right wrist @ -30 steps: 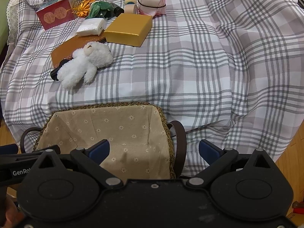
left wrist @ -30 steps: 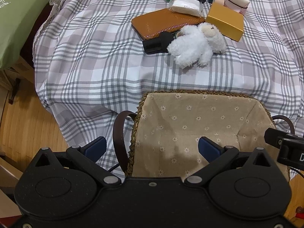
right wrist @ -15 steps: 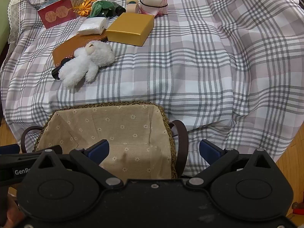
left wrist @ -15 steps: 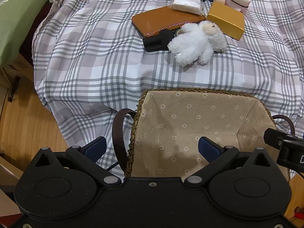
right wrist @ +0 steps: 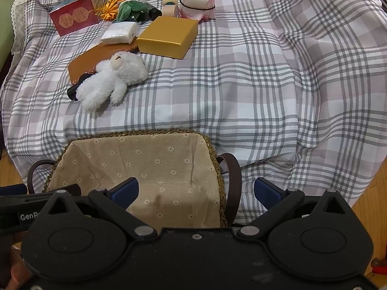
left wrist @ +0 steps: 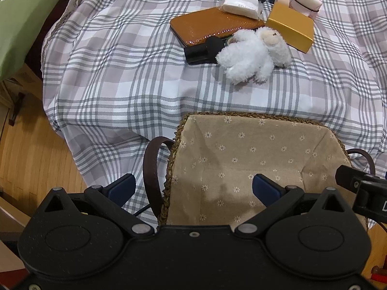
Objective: Organize soft objects
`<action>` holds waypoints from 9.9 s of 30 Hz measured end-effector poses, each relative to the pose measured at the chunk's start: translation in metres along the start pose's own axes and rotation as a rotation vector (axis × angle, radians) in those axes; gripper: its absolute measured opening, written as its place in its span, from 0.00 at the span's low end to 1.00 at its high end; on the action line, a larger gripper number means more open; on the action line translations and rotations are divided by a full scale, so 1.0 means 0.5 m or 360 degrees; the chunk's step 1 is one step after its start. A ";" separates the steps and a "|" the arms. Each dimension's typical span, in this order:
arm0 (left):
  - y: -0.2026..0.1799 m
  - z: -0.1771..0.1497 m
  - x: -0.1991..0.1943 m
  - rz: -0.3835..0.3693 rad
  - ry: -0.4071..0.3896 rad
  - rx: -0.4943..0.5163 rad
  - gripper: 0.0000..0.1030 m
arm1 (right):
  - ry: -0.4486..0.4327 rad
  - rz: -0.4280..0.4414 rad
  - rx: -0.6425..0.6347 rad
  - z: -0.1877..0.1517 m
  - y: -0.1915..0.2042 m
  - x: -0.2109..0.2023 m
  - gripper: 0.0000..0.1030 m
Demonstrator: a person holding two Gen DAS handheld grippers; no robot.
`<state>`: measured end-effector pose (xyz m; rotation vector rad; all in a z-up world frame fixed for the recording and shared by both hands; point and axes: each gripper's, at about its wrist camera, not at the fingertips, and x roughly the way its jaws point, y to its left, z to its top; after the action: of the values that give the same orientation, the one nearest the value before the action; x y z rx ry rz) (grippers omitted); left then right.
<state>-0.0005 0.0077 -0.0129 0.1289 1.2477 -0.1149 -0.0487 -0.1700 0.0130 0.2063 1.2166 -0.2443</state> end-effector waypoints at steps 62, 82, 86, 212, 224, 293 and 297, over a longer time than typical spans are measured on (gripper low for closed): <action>-0.055 0.365 0.080 -0.0117 -0.0439 0.0069 0.96 | -0.0657 0.0048 0.0047 0.415 -0.035 0.113 0.98; -0.097 0.430 0.178 -0.0141 -0.0388 0.0102 0.96 | -0.0607 -0.0062 0.0044 0.537 -0.006 0.287 0.99; -0.093 0.439 0.186 -0.0225 -0.0358 0.0072 0.82 | -0.0605 -0.0072 0.0043 0.545 -0.001 0.312 0.96; -0.014 -0.008 0.006 -0.0344 0.0133 -0.0003 0.66 | -0.0229 0.0340 -0.0259 -0.032 -0.001 -0.015 0.84; -0.011 0.000 0.006 -0.0298 0.0074 0.0008 0.66 | -0.0253 0.0311 -0.0219 -0.017 -0.005 -0.004 0.84; 0.021 0.125 0.054 0.0270 -0.0623 0.0008 0.86 | -0.0788 -0.0358 -0.0250 0.120 0.000 0.127 0.92; 0.022 0.134 0.055 0.0263 -0.0579 0.0023 0.86 | -0.0717 -0.0356 -0.0256 0.130 -0.003 0.145 0.92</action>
<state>0.0726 0.0073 -0.0179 0.2131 0.8697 -0.0032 0.0329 -0.1953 -0.0335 -0.1231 0.8043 -0.3640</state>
